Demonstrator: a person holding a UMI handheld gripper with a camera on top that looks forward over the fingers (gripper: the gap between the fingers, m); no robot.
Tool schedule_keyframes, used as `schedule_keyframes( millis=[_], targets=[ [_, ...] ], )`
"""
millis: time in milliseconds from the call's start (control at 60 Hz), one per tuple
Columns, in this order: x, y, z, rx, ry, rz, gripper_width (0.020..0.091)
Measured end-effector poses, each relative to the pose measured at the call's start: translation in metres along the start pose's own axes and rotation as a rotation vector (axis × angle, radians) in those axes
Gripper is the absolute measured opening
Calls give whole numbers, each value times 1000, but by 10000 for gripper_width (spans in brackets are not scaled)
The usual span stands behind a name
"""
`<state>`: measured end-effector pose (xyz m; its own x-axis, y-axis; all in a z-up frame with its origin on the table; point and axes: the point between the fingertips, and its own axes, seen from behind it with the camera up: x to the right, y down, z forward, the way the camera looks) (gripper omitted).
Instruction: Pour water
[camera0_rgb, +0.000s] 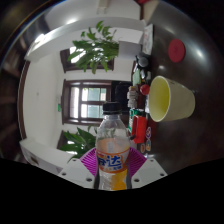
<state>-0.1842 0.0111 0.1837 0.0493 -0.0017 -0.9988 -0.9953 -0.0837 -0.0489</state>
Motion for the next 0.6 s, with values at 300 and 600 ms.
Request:
schedule_keyframes(
  millis=[300, 600],
  targets=[
    [-4, -27, 3, 95, -61, 532, 362],
    [13, -29, -6, 118, -21, 567, 367]
  ],
)
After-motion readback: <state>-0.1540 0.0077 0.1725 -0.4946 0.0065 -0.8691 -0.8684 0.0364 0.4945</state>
